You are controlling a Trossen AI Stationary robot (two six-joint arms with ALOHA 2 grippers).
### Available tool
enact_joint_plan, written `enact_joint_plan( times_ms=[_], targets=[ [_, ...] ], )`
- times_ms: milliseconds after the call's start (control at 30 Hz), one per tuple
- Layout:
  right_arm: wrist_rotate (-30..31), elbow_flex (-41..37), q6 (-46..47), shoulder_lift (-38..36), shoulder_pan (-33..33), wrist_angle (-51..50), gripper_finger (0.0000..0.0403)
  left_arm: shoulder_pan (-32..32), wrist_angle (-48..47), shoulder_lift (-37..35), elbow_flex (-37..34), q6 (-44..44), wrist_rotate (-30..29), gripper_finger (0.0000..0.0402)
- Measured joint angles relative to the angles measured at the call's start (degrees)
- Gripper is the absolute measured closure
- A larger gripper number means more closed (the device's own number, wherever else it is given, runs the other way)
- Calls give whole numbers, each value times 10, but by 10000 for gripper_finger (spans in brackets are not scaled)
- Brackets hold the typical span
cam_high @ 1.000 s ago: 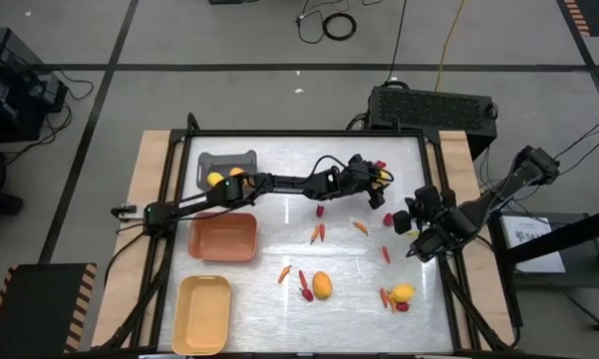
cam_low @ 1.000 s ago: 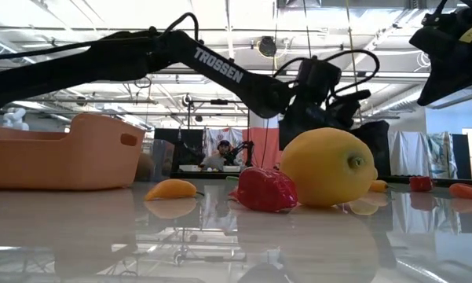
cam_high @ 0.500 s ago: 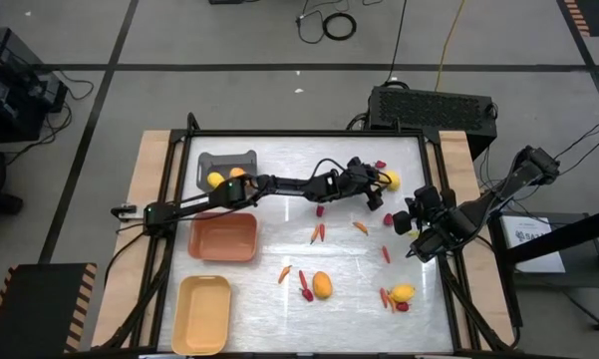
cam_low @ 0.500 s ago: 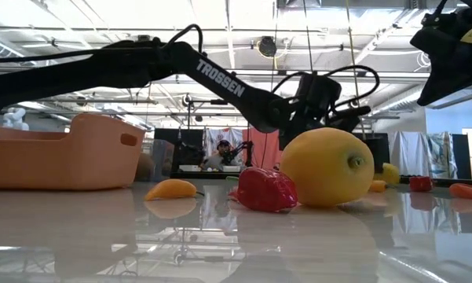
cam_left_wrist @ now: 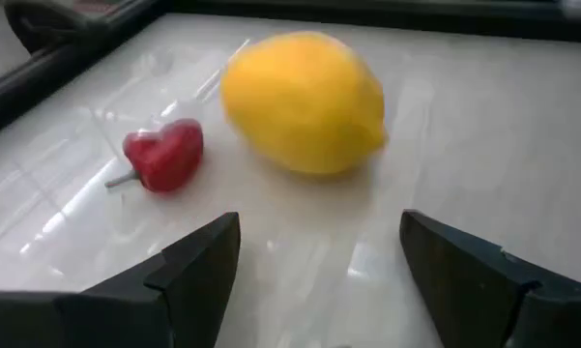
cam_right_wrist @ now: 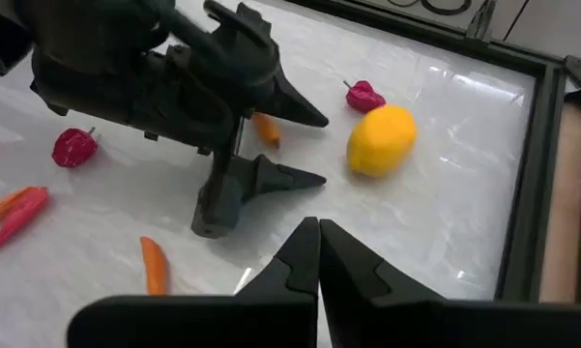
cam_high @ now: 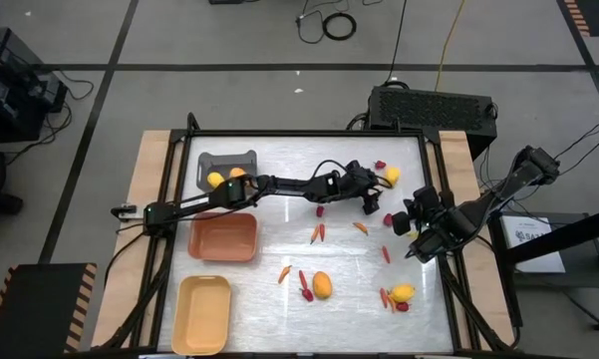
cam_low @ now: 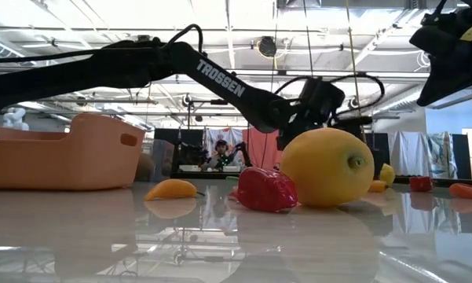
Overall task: Sort produce into baskets
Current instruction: Put the lemon into the black bin
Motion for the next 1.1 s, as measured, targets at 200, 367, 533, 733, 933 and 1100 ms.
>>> enact_joint_plan(
  times_ms=[200,367,533,733,933,1100],
  targets=[
    [-10,-23,25,-1,-45,9,403,-1,-90,-57,0,12,9,109],
    [-57,-24,-41,-32,-167,-9,403,0,-94,-95,0,23,42,109],
    [-95,-24,-214,-81,-321,32,403,5,-102,-100,-3,22,63,109],
    [-184,-24,-492,-73,-512,211,403,5,-69,-92,-29,37,80,109],
    [-245,-24,-643,11,-680,284,403,9,-37,-71,-29,40,81,109],
    [-278,-25,-702,67,-761,337,403,17,-31,-50,-29,32,78,109]
  ],
)
